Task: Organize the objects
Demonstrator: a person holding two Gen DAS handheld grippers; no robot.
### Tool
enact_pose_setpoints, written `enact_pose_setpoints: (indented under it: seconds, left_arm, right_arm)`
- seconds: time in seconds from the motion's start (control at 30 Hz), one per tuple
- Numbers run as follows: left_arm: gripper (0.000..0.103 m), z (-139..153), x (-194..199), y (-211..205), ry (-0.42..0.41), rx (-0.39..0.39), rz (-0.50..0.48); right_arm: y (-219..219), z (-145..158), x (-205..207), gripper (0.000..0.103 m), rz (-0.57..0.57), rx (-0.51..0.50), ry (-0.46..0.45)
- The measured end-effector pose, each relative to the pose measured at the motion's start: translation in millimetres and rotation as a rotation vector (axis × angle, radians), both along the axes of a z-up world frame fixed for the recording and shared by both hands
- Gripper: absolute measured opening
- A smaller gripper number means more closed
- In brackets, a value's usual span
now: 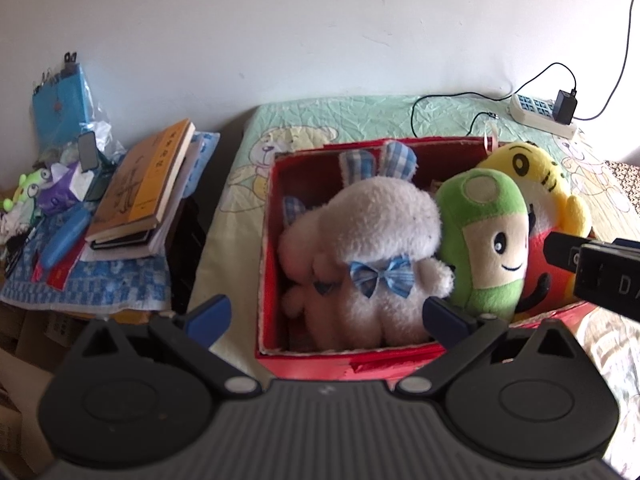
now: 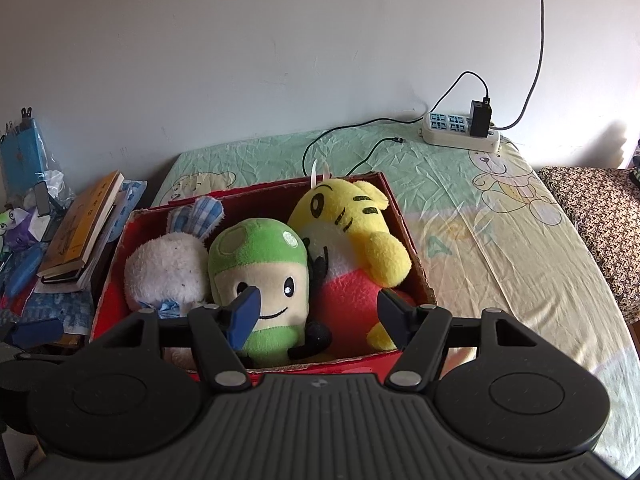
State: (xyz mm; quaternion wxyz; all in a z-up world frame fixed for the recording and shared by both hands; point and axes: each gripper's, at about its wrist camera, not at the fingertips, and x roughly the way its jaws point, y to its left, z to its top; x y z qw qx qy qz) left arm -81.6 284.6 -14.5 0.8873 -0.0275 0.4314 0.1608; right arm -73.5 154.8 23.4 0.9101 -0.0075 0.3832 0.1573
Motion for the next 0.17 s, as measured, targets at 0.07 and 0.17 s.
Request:
enact_pose_setpoints:
  seconds: [0.07,0.17]
  left_arm:
    - [0.1,-0.9,-0.1,1.5,-0.007,-0.008,0.002]
    - [0.1,-1.4,1.6,4.6,-0.013,-0.009,0.014]
  right_arm:
    - [0.5,-1.4,2.5,0.067,-0.002,0.0,0.005]
    - [1.2,-2.9,4.2,0.067,-0.004,-0.002,0.008]
